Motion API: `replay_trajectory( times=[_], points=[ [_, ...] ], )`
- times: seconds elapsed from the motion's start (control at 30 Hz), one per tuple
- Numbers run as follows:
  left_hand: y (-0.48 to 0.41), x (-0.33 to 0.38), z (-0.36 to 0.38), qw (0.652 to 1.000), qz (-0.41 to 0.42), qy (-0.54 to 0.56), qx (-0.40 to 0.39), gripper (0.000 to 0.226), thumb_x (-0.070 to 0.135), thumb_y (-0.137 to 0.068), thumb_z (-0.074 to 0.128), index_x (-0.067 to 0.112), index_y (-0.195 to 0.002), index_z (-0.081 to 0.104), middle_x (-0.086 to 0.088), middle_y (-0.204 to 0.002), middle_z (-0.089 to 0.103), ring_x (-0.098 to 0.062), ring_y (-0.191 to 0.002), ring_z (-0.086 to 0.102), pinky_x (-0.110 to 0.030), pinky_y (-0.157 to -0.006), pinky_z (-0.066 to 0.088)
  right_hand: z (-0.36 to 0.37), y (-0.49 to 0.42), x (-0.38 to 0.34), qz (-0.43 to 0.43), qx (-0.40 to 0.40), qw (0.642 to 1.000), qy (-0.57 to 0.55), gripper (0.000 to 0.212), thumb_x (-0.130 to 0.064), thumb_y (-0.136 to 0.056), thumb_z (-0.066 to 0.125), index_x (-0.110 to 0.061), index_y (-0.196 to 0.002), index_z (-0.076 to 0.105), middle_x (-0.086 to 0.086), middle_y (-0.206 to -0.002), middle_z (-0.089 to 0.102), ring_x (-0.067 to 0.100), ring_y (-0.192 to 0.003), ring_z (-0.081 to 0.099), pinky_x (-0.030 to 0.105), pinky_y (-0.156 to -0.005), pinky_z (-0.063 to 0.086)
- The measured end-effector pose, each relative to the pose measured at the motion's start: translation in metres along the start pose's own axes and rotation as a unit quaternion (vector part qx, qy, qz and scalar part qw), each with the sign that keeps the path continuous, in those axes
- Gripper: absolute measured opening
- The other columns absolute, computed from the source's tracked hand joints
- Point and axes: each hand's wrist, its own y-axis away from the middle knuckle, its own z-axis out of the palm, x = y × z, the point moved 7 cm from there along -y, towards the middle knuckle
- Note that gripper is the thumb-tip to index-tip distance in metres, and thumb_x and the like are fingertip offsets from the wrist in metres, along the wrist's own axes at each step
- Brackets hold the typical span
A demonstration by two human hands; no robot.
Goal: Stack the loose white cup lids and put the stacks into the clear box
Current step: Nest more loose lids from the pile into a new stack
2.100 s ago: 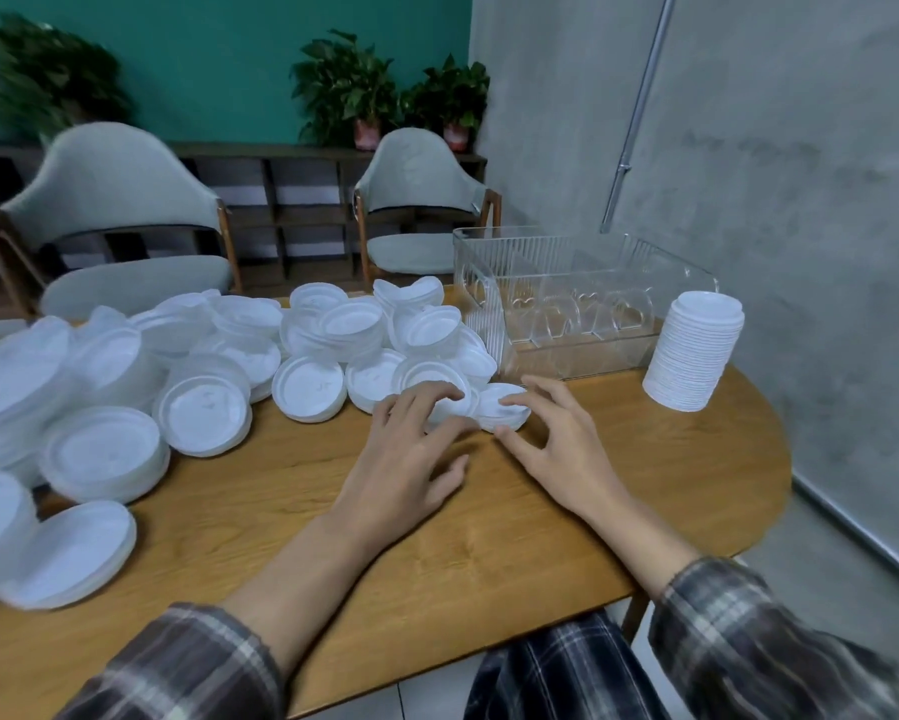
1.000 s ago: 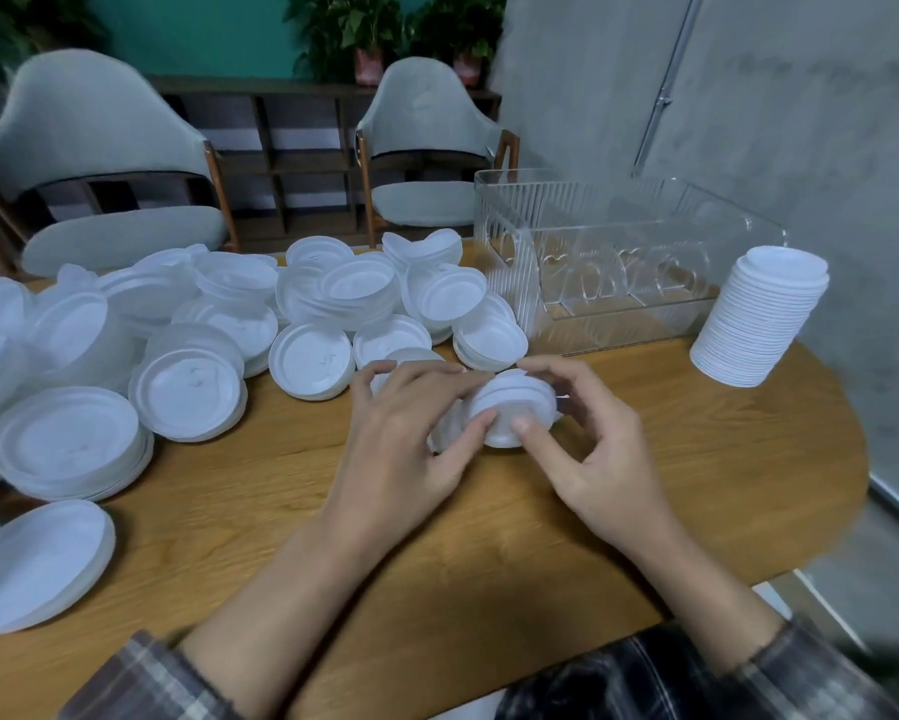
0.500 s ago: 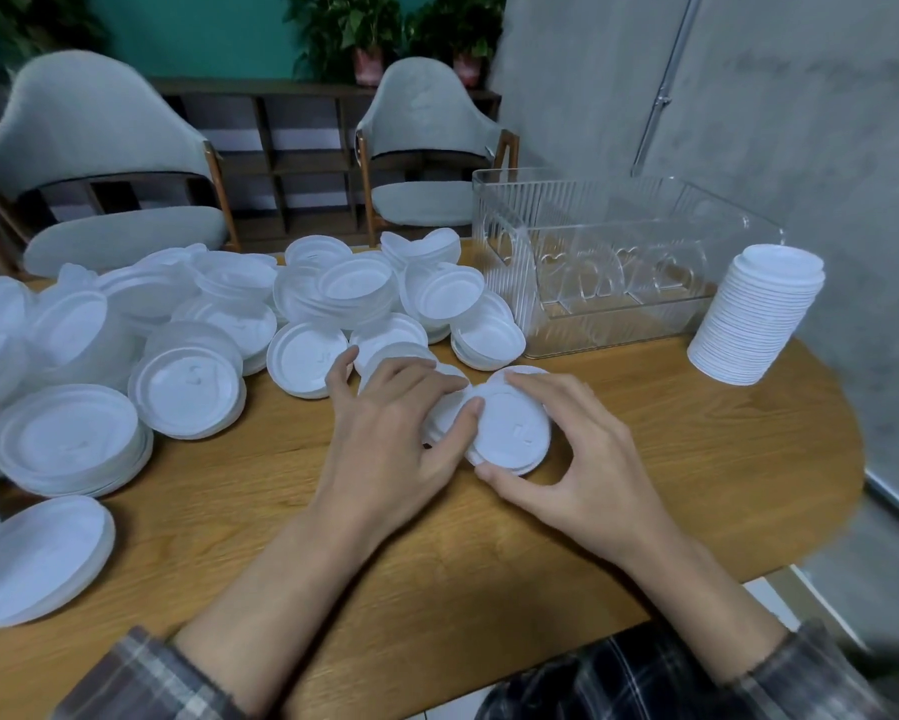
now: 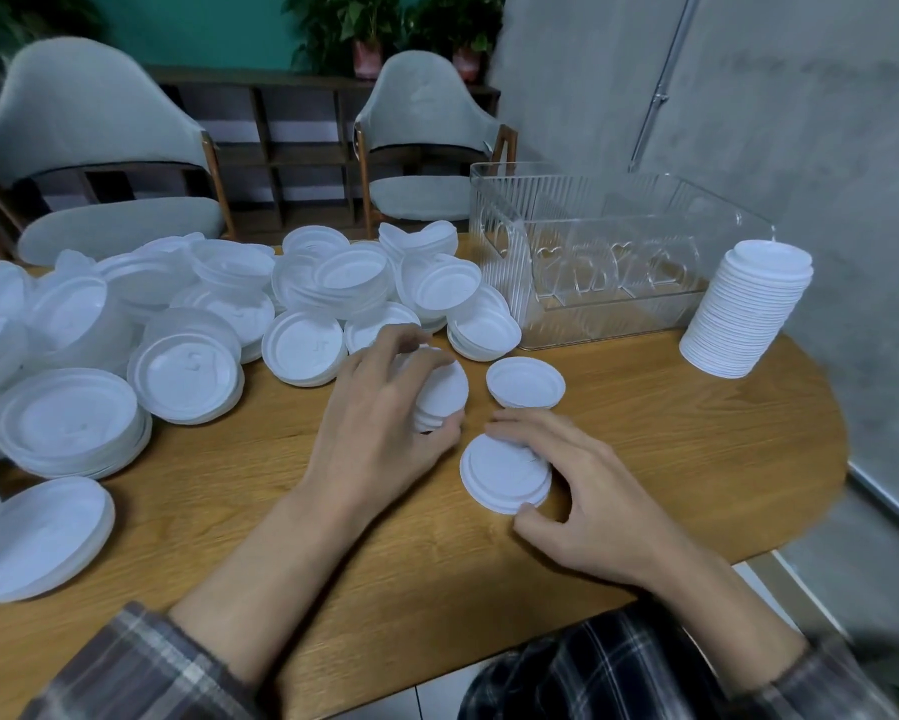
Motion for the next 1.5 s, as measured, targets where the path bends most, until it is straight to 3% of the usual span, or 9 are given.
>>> replay_trajectory(
  times=[0.07,0.13,0.27,0.4,0.57,0.8,1.0,1.37,1.5],
  points=[
    [-0.001,0.004,-0.002,1.0,0.013,0.006,0.008,0.052,0.037,-0.083,0.08,0.015,-0.129,0.068,-0.002,-0.132,0.062,-0.022,-0.125,0.059,-0.03,-0.111,0.036,-0.004,0.001,-0.004,-0.001,0.022,1.0,0.017,0.058,-0.042,-0.08,0.065,-0.034,-0.137,0.059,-0.027,-0.148,0.046,0.002,-0.144,0.037,0.019,-0.114,0.031],
    [-0.001,0.008,-0.004,1.0,0.02,0.005,0.014,0.056,0.043,-0.085,0.074,0.013,-0.131,0.067,-0.001,-0.132,0.067,-0.022,-0.126,0.06,-0.031,-0.116,0.034,-0.008,0.005,-0.008,0.004,0.072,0.995,0.071,0.057,-0.058,-0.081,0.07,-0.032,-0.131,0.062,-0.024,-0.138,0.051,0.004,-0.131,0.045,0.027,-0.107,0.041],
    [0.004,0.012,-0.004,0.998,0.017,0.058,0.013,0.062,0.046,-0.085,0.08,0.015,-0.137,0.065,0.002,-0.13,0.07,-0.021,-0.122,0.063,-0.037,-0.107,0.046,-0.005,0.006,-0.003,0.071,0.108,0.983,0.134,0.075,-0.085,-0.074,0.063,-0.032,-0.127,0.061,-0.019,-0.122,0.052,0.01,-0.109,0.048,0.032,-0.091,0.047],
    [0.006,0.023,-0.002,0.991,0.033,0.129,-0.021,0.059,0.053,-0.085,0.081,0.02,-0.131,0.067,0.009,-0.126,0.068,-0.011,-0.121,0.062,-0.031,-0.102,0.049,-0.006,0.005,-0.001,0.069,0.091,0.991,0.067,0.063,-0.067,-0.077,0.075,-0.038,-0.13,0.058,-0.026,-0.118,0.055,0.005,-0.109,0.047,0.028,-0.093,0.045],
    [0.01,0.03,0.01,0.979,0.005,0.18,-0.094,0.057,0.058,-0.078,0.087,0.028,-0.121,0.064,0.017,-0.116,0.063,-0.006,-0.112,0.061,-0.022,-0.091,0.047,-0.012,0.011,0.008,0.066,0.056,0.996,-0.02,0.083,-0.046,-0.076,0.087,-0.038,-0.148,0.047,-0.032,-0.126,0.057,-0.005,-0.122,0.053,0.023,-0.106,0.044],
    [0.016,0.033,0.024,0.978,-0.001,0.152,-0.14,0.053,0.071,-0.071,0.081,0.032,-0.099,0.059,0.022,-0.101,0.054,-0.003,-0.096,0.057,-0.037,-0.082,0.053,-0.01,0.013,0.011,0.043,0.087,0.991,-0.095,0.095,-0.034,-0.073,0.093,-0.026,-0.155,0.044,-0.016,-0.135,0.058,0.007,-0.123,0.061,0.021,-0.103,0.05],
    [0.014,0.031,0.025,0.973,0.014,0.179,-0.148,0.042,0.055,-0.075,0.084,0.027,-0.102,0.069,0.018,-0.1,0.064,-0.008,-0.097,0.063,-0.035,-0.082,0.055,-0.009,0.013,0.01,0.036,0.079,0.993,-0.085,0.09,-0.034,-0.076,0.09,-0.023,-0.154,0.047,-0.015,-0.134,0.058,0.005,-0.125,0.06,0.018,-0.106,0.047],
    [0.015,0.03,0.031,0.974,0.001,0.152,-0.168,0.058,0.077,-0.069,0.075,0.028,-0.1,0.073,0.017,-0.099,0.067,-0.005,-0.097,0.059,-0.035,-0.085,0.051,-0.007,0.014,0.009,0.042,0.064,0.997,-0.029,0.08,-0.051,-0.078,0.087,-0.024,-0.147,0.057,-0.024,-0.14,0.056,-0.005,-0.132,0.05,0.013,-0.109,0.037],
    [0.014,0.034,0.025,0.978,0.027,0.131,-0.163,0.056,0.078,-0.086,0.059,0.027,-0.101,0.077,0.017,-0.101,0.071,-0.006,-0.1,0.062,-0.034,-0.086,0.053,-0.005,0.014,0.009,0.042,0.062,0.997,-0.014,0.075,-0.056,-0.08,0.083,-0.031,-0.146,0.057,-0.026,-0.137,0.056,-0.004,-0.129,0.049,0.007,-0.105,0.033]
  ],
)
